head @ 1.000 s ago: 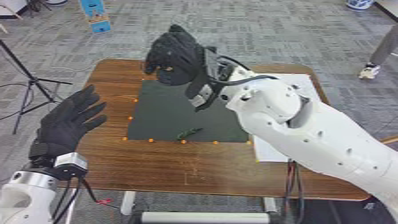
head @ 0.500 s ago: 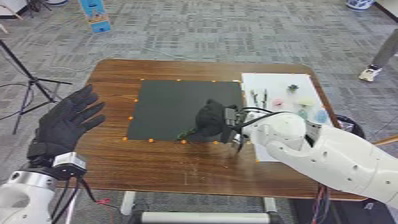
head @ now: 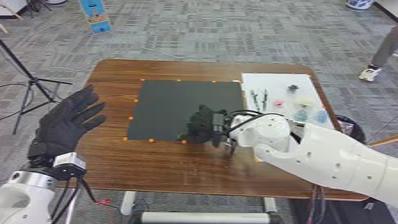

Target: Arrange flowers

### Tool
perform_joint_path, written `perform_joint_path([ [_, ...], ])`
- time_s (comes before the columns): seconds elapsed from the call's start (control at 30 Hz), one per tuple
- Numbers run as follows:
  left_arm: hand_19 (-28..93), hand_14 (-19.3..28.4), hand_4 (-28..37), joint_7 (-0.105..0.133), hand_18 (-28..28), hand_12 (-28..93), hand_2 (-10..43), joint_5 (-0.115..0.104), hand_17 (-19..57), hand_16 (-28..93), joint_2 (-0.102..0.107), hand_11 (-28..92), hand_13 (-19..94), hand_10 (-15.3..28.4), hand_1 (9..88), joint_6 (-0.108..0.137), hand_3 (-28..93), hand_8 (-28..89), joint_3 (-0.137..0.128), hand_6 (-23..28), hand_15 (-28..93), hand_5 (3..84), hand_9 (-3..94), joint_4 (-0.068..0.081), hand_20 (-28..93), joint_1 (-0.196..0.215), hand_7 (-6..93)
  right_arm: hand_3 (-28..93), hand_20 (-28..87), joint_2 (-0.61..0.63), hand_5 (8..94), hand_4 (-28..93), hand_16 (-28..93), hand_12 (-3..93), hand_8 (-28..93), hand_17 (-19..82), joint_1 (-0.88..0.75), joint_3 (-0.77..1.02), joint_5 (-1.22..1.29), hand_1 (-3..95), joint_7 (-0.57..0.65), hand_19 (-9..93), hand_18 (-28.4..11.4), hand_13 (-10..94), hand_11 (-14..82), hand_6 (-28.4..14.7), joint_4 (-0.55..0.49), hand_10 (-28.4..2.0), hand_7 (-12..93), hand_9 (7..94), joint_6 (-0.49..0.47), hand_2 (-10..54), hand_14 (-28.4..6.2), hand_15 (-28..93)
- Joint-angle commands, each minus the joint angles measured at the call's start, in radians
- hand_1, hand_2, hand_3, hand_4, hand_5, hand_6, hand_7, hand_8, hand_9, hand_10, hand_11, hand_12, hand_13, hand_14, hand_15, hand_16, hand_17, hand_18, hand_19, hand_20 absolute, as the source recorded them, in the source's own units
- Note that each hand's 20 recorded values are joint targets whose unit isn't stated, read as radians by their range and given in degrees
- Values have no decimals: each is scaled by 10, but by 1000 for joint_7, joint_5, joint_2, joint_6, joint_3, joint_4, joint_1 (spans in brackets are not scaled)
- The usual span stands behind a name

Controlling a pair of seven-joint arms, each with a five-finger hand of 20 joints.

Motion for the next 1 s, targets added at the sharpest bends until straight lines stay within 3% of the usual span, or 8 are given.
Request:
perform_joint_path([
  [0.03,430,131,-283,-11,216,158,-58,-5,-101,25,2,155,224,108,223,-8,706,-92,1,17,241,286,263,0,85,1,175,932,585,-85,694,64,560,732,-130,181,57,-49,-33,178,66,753,-223,484,452,-8,41,-119,191,596,3,181,-172,819],
  [0.13,430,131,-283,-11,216,159,-58,-5,-101,25,1,156,224,108,223,-4,706,-92,4,17,240,286,263,1,86,-1,175,932,585,-108,688,50,551,736,-128,179,64,-60,-29,176,102,752,-223,476,450,-13,31,-120,185,590,30,179,-175,823],
  [0.43,430,131,-283,-19,216,158,-57,-5,-101,25,-1,157,224,109,222,-4,707,-92,14,18,240,287,264,18,86,-33,175,932,580,-110,465,41,501,646,-112,167,-47,96,61,155,23,753,-224,429,514,-60,-38,-136,138,460,80,200,-173,849],
  [0.5,430,131,-283,-10,216,159,-56,-6,-101,25,-6,158,224,109,222,-2,707,-92,6,18,240,286,264,5,86,-10,175,932,580,-81,452,36,493,639,-111,167,-56,107,62,152,37,754,-224,433,519,-58,-63,-138,144,463,97,195,-174,851],
  [0.6,430,131,-283,-13,216,158,-56,-6,-101,25,-7,158,224,109,222,-6,707,-92,3,18,239,287,264,8,86,-14,175,932,580,-53,434,32,489,641,-114,170,-100,168,92,152,63,756,-226,438,521,-55,-78,-139,148,468,88,191,-175,853],
  [0.77,430,130,-283,-22,216,158,-60,12,-101,25,-18,158,224,107,226,-13,709,-92,-65,18,238,286,262,-9,86,34,175,929,573,-4,477,-97,477,606,-120,183,-228,279,128,174,193,768,-228,458,548,-48,-133,-140,162,489,147,143,-172,851],
  [0.9,427,129,-283,-54,218,159,-86,25,-103,26,-41,154,220,106,238,-47,684,-91,-137,17,234,281,257,-24,84,79,171,837,563,-15,546,-236,476,508,-124,216,-304,324,130,194,341,789,-225,504,612,-35,-145,-141,179,526,220,6,-162,838],
  [1.0,415,131,-283,-119,221,162,-94,37,-109,28,-60,144,200,104,249,-97,628,-87,-197,21,212,266,242,-30,78,89,157,800,553,-35,572,-280,479,506,-124,234,-355,364,143,190,381,804,-223,531,611,-33,-136,-140,182,547,228,-47,-157,834],
])
